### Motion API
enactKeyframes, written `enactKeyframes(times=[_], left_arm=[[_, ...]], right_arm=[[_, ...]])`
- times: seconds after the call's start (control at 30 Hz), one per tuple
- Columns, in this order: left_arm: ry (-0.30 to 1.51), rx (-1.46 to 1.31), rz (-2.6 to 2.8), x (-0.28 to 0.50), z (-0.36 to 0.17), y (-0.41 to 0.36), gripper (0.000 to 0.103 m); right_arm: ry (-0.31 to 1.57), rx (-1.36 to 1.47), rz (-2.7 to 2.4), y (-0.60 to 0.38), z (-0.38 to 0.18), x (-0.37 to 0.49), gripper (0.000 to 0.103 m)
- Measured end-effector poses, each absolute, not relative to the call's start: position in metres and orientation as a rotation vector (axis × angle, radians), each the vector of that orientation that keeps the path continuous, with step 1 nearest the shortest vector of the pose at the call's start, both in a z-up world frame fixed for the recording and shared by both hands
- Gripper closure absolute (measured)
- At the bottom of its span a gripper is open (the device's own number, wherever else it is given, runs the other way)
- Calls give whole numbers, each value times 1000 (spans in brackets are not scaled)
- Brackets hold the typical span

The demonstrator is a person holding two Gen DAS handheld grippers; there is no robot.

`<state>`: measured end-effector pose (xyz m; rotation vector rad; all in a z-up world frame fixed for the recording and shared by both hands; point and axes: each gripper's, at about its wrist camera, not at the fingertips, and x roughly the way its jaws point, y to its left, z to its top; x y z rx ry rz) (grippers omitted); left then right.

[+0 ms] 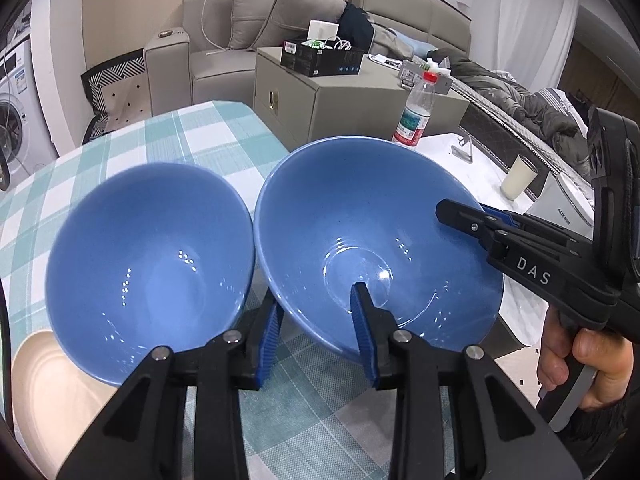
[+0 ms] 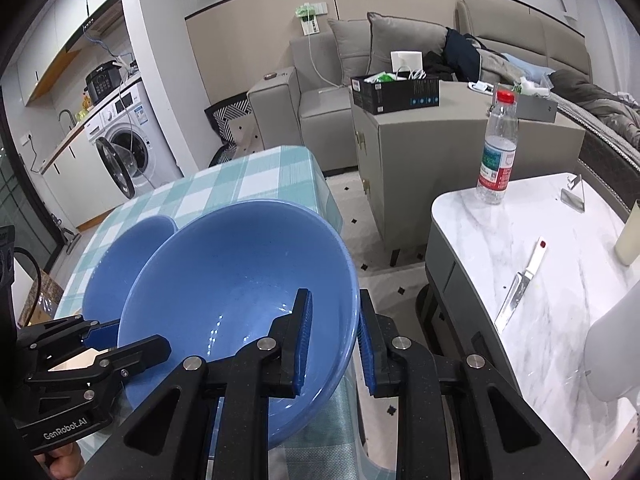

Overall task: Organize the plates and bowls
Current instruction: 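Lift the left gripper's bowl and lower it into the bowl held by the right gripper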

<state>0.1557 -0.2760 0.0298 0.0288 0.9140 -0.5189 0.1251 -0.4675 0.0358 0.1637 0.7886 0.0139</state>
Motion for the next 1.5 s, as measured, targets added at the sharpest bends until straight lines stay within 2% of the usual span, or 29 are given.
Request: enactKeyframes(times=[1.5], left_arm=[[750,-64,-508,160,81,-213,70]], right_arm=[[565,186,58,-408,96,107,81]])
